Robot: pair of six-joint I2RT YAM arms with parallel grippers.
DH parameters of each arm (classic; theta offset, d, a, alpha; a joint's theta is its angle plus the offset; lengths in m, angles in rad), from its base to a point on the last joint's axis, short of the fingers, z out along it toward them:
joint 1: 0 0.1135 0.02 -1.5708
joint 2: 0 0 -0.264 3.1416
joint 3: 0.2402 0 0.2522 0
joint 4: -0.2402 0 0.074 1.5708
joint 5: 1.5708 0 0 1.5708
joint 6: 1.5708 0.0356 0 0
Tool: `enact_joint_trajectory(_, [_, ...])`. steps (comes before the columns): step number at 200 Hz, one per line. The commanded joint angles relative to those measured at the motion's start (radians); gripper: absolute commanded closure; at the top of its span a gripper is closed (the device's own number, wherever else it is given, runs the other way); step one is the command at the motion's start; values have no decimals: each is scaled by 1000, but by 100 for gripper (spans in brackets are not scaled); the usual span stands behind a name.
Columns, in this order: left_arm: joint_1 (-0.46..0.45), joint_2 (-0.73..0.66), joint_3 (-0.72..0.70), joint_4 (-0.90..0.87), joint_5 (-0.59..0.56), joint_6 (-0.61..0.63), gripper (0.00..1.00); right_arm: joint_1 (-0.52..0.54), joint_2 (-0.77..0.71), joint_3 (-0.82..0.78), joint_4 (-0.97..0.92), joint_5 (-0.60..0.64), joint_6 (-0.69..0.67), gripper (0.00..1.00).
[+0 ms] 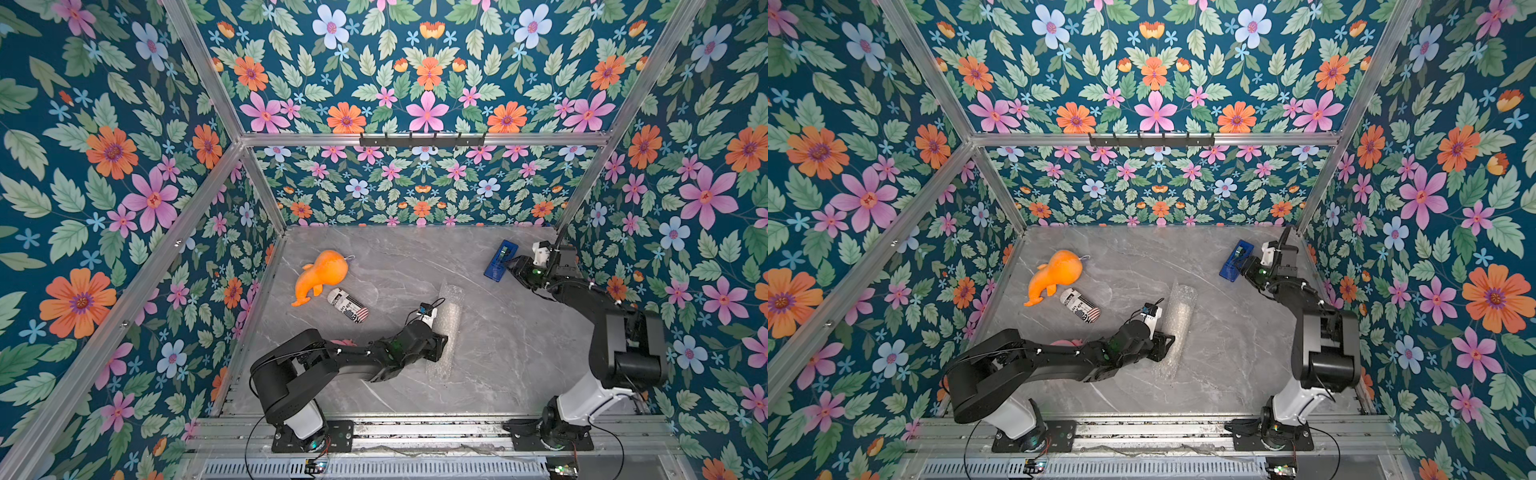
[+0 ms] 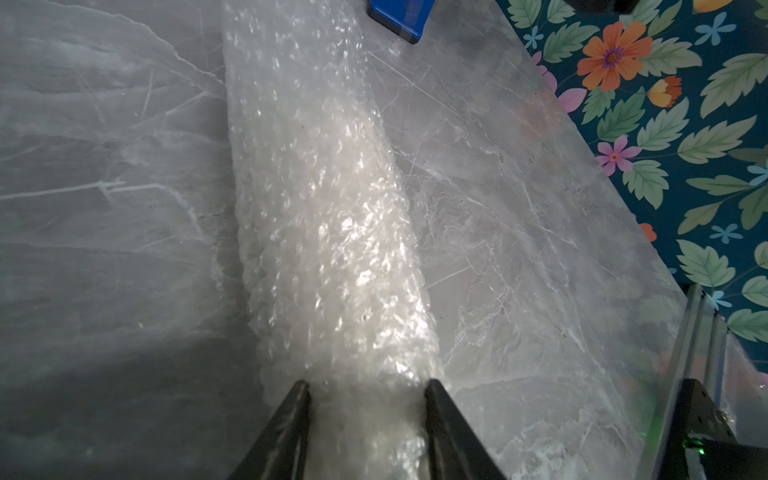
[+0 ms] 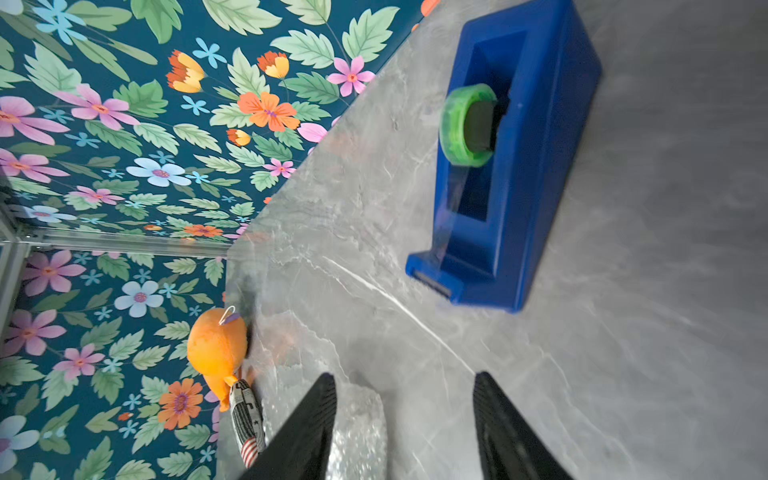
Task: Wrap vases in bubble wrap
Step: Tear off the tape using the Tape Cutter.
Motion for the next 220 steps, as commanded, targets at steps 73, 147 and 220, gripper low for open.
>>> enact_joint_trajectory(73, [1, 14, 5, -145, 12, 18, 54, -8, 266, 129, 219, -92, 182, 61])
enact_joint_trajectory(147, [0, 26, 16, -145, 16, 17, 55, -8, 329, 158, 261, -126, 222, 72])
enact_joint_trajectory(220, [0, 32, 15, -144, 17, 18, 55, -8, 317, 152, 285, -149, 238, 90])
